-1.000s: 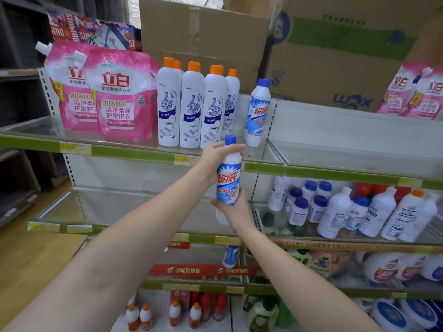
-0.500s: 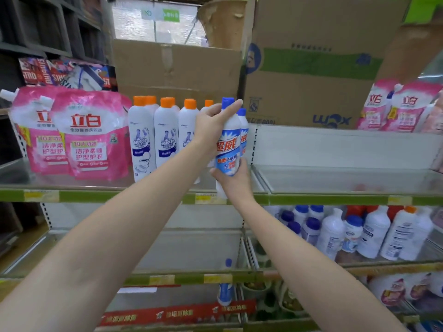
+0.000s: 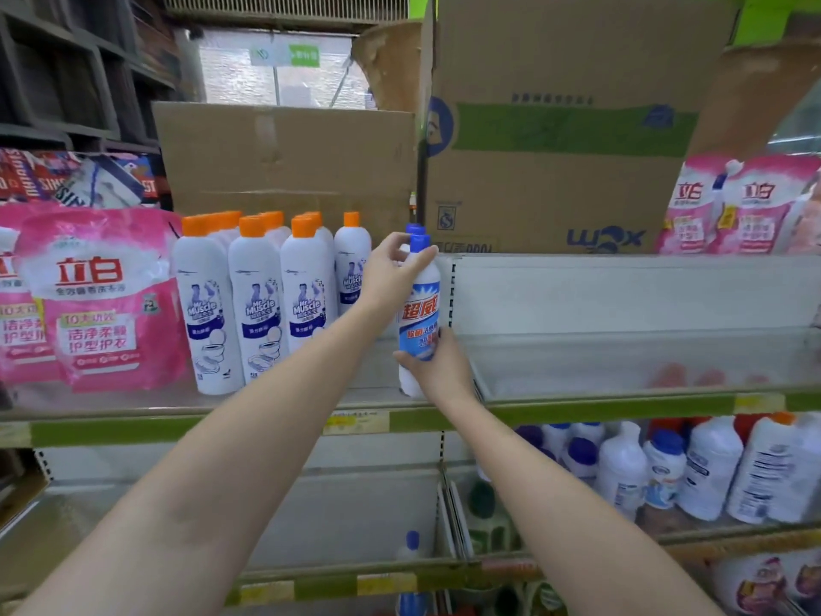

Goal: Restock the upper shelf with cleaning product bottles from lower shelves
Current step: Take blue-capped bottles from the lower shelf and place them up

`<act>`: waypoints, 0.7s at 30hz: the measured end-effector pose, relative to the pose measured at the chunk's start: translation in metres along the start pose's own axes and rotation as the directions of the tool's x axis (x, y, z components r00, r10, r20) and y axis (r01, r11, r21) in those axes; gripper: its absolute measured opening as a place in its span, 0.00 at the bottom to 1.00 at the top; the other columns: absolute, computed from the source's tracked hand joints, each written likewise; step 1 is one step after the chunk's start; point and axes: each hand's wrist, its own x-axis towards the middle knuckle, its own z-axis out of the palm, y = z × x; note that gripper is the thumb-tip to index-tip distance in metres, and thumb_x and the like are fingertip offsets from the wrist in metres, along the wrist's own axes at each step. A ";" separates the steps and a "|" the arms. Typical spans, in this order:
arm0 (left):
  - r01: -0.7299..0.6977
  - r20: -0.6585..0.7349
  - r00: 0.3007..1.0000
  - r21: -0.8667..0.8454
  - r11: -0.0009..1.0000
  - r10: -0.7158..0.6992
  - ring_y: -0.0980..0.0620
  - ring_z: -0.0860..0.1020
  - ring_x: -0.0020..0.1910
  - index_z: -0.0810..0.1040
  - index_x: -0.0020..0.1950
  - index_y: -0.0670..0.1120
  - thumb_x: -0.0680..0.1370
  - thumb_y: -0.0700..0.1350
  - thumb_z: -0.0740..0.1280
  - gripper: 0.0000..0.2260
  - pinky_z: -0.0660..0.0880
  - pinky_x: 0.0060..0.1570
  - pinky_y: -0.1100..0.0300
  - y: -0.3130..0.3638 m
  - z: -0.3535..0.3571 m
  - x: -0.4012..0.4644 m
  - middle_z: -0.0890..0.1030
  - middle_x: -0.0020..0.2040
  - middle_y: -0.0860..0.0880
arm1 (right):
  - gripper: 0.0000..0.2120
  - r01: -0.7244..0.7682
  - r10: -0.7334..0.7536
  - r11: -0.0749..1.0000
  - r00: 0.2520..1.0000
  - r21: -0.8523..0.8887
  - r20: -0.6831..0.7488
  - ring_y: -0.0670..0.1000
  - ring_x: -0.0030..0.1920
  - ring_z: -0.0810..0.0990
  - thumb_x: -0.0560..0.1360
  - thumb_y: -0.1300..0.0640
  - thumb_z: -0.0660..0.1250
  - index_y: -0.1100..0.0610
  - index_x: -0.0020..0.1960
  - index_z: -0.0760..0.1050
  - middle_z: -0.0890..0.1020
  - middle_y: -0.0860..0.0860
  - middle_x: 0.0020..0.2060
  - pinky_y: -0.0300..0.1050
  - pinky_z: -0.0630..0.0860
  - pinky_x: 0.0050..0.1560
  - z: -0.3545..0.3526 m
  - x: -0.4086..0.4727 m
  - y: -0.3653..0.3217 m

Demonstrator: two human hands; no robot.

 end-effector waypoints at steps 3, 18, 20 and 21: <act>-0.086 -0.023 0.996 0.150 0.985 0.090 0.49 0.81 0.48 0.75 0.54 0.55 0.76 0.61 0.68 0.13 0.82 0.50 0.46 -0.015 0.007 0.012 0.79 0.51 0.46 | 0.25 0.002 -0.002 1.000 1.000 0.007 0.002 0.50 0.52 0.79 0.72 0.42 0.75 0.52 0.60 0.68 0.78 0.49 0.54 0.48 0.80 0.51 0.002 0.009 0.008; -0.160 -0.148 0.954 0.480 0.863 0.260 0.47 0.70 0.48 0.70 0.52 0.45 0.83 0.54 0.60 0.12 0.69 0.49 0.57 -0.047 0.037 0.040 0.70 0.48 0.46 | 0.27 0.051 -0.051 0.999 0.999 -0.001 -0.004 0.52 0.53 0.80 0.74 0.42 0.73 0.54 0.64 0.66 0.78 0.52 0.57 0.53 0.82 0.50 0.011 0.047 0.025; -0.156 -0.128 0.958 0.513 0.844 0.255 0.48 0.69 0.49 0.68 0.53 0.47 0.83 0.55 0.59 0.11 0.68 0.49 0.58 -0.047 0.036 0.042 0.70 0.49 0.47 | 0.27 0.056 -0.056 0.998 0.998 0.001 -0.008 0.52 0.54 0.80 0.74 0.42 0.73 0.54 0.64 0.66 0.78 0.52 0.58 0.52 0.82 0.51 0.012 0.048 0.026; -0.153 -0.126 0.959 0.520 0.840 0.253 0.48 0.69 0.49 0.68 0.53 0.47 0.83 0.55 0.59 0.11 0.67 0.49 0.59 -0.047 0.036 0.042 0.70 0.49 0.47 | 0.27 0.058 -0.058 0.998 0.998 0.005 -0.011 0.51 0.54 0.80 0.75 0.43 0.73 0.54 0.65 0.66 0.78 0.51 0.58 0.51 0.82 0.51 0.013 0.048 0.027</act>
